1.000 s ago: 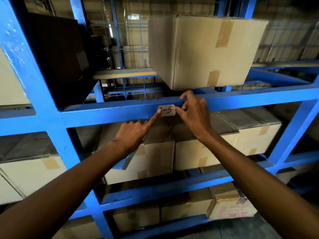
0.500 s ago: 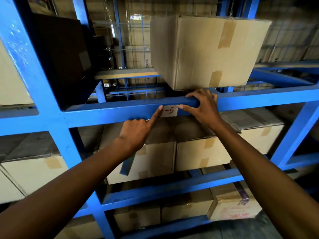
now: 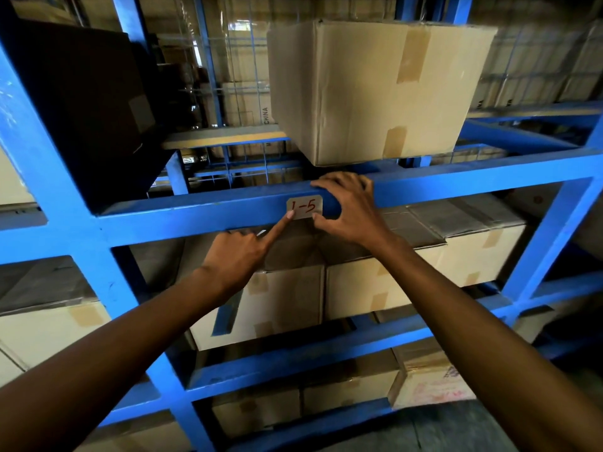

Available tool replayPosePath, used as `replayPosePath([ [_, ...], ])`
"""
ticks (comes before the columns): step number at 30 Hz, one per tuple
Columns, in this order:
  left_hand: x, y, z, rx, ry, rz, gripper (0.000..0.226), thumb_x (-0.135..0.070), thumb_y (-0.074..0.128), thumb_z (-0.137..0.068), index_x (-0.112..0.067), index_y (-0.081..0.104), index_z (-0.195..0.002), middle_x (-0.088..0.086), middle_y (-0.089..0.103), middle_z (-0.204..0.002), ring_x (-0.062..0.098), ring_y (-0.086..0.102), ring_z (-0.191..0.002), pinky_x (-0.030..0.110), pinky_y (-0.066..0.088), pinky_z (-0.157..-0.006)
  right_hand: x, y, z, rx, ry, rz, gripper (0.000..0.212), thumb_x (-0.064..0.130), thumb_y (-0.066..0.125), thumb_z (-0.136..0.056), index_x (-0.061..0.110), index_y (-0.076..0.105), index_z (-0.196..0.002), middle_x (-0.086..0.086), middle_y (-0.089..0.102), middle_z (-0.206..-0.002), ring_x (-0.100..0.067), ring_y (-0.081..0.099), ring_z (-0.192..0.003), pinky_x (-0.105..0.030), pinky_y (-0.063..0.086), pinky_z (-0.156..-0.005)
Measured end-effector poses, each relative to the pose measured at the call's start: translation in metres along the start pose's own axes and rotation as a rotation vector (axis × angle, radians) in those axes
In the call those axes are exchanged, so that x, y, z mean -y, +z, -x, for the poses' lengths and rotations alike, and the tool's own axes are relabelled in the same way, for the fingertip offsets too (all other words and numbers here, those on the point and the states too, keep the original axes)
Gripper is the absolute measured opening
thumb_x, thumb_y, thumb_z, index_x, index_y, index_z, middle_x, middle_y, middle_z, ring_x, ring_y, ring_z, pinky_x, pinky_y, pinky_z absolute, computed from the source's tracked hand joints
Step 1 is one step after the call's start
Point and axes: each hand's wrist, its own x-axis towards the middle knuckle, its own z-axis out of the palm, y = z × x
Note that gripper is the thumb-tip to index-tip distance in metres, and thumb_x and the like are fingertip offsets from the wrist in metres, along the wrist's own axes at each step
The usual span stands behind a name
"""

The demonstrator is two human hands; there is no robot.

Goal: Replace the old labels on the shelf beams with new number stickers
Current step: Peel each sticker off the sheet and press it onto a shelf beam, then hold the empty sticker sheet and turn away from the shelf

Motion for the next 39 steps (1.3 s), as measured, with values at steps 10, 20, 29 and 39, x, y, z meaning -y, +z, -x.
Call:
replayPosePath([
  [10, 0.006, 0.005, -0.001, 0.020, 0.053, -0.006, 0.103, -0.015, 0.051, -0.094, -0.031, -0.043, -0.133, 0.010, 0.064, -0.094, 0.021, 0.060, -0.069, 0.036, 0.054, -0.067, -0.016, -0.018, -0.014, 0.091, -0.021, 0.007, 0.070, 0.056, 0.069, -0.070, 0.023, 0.052, -0.129, -0.002, 0.053, -0.135, -0.019, 0.034, -0.130, -0.037, 0.017, -0.105],
  [20, 0.009, -0.003, -0.001, 0.062, 0.028, 0.031, 0.098, -0.007, 0.046, -0.093, -0.032, -0.039, -0.134, 0.008, 0.062, -0.086, 0.017, 0.046, -0.058, 0.033, 0.046, -0.061, -0.024, -0.021, -0.024, 0.104, 0.000, 0.062, 0.070, 0.060, 0.065, -0.070, 0.021, 0.055, -0.127, -0.005, 0.059, -0.127, -0.023, 0.039, -0.124, -0.039, 0.025, -0.103],
  [29, 0.005, -0.013, 0.028, -0.018, -0.162, 1.086, 0.081, -0.006, 0.053, -0.092, -0.037, 0.003, -0.148, 0.013, 0.060, -0.121, 0.024, 0.058, -0.099, 0.036, 0.045, -0.087, 0.021, -0.022, 0.023, -0.113, 0.102, 0.011, 0.039, 0.039, 0.057, -0.088, 0.017, 0.061, -0.120, -0.006, 0.059, -0.130, -0.024, 0.043, -0.126, -0.044, 0.030, -0.104],
  [39, 0.034, -0.046, 0.096, -0.024, -0.259, 1.863, 0.081, 0.005, 0.057, -0.087, -0.036, 0.019, -0.147, 0.014, 0.065, -0.112, 0.023, 0.065, -0.095, 0.036, 0.057, -0.082, 0.170, -0.023, 0.131, 0.015, 0.810, -0.783, 0.071, 0.018, 0.070, -0.080, 0.012, 0.034, -0.141, 0.012, 0.071, -0.072, 0.006, 0.061, -0.070, -0.015, 0.046, -0.077],
])
